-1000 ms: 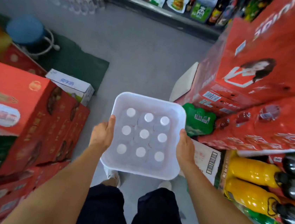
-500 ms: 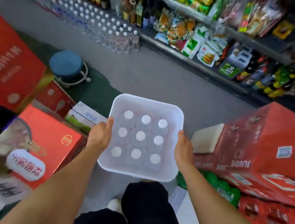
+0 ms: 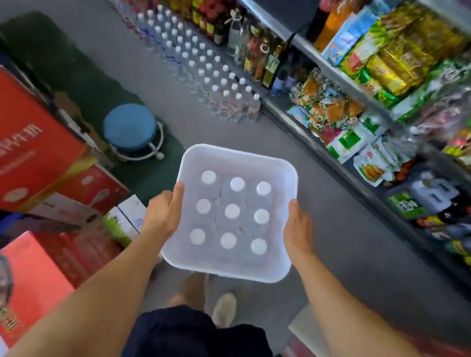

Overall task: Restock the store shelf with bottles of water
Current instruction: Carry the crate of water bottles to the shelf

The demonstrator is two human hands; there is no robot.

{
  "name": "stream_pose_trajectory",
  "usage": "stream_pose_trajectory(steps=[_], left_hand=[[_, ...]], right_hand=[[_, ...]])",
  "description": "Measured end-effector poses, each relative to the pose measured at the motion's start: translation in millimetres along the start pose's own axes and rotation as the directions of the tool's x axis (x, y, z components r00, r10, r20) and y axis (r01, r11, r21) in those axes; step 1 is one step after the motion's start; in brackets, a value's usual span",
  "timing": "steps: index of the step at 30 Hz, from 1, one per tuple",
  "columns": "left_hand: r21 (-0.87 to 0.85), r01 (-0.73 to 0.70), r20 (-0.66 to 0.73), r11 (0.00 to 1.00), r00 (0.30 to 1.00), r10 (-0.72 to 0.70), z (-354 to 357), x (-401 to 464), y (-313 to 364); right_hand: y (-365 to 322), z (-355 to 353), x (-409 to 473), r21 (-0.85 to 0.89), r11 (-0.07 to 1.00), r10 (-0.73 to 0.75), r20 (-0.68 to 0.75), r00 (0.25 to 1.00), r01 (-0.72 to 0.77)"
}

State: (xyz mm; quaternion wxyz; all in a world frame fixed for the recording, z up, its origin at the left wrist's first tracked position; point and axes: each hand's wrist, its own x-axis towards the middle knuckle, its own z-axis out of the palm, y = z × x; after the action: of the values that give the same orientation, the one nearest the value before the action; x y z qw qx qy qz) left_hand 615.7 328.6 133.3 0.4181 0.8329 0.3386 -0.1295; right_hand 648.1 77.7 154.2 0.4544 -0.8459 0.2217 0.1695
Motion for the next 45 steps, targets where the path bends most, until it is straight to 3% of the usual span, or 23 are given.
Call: stream_pose_trajectory(steps=[10, 18, 25, 31, 35, 40, 45], left_hand=[[0.024, -0.074, 0.050, 0.997, 0.996, 0.073, -21, 185, 126], [0.154, -0.171, 0.080, 0.973, 0.984, 0.160, -41, 320, 235], [0.193, -0.201, 0.131, 0.960, 0.975, 0.178, -26, 437, 307], [0.222, -0.292, 0.223, 0.930, 0.944, 0.244, -4, 505, 358], [0.247, -0.412, 0.331, 0.877, 0.886, 0.324, 14, 541, 389], [0.284, -0.556, 0.526, 0.781, 0.772, 0.358, 42, 584, 421], [0.127, -0.723, 0.714, 0.679, 0.542, 0.443, 62, 595, 450]], right_hand=[[-119, 37, 160, 0.171, 0.978, 0.139, -0.100, 0.985, -0.121], [-206, 59, 279, 0.250, 0.957, 0.188, -0.150, 0.970, -0.147], [-252, 74, 386, 0.257, 0.945, 0.257, -0.190, 0.947, -0.204], [-264, 81, 437, 0.366, 0.887, 0.396, -0.284, 0.873, -0.283], [-268, 86, 447, 0.508, 0.803, 0.519, -0.336, 0.786, -0.312], [-277, 117, 445, 0.643, 0.694, 0.683, -0.442, 0.582, -0.325], [-285, 163, 431, 0.784, 0.534, 0.835, -0.432, 0.340, -0.315]])
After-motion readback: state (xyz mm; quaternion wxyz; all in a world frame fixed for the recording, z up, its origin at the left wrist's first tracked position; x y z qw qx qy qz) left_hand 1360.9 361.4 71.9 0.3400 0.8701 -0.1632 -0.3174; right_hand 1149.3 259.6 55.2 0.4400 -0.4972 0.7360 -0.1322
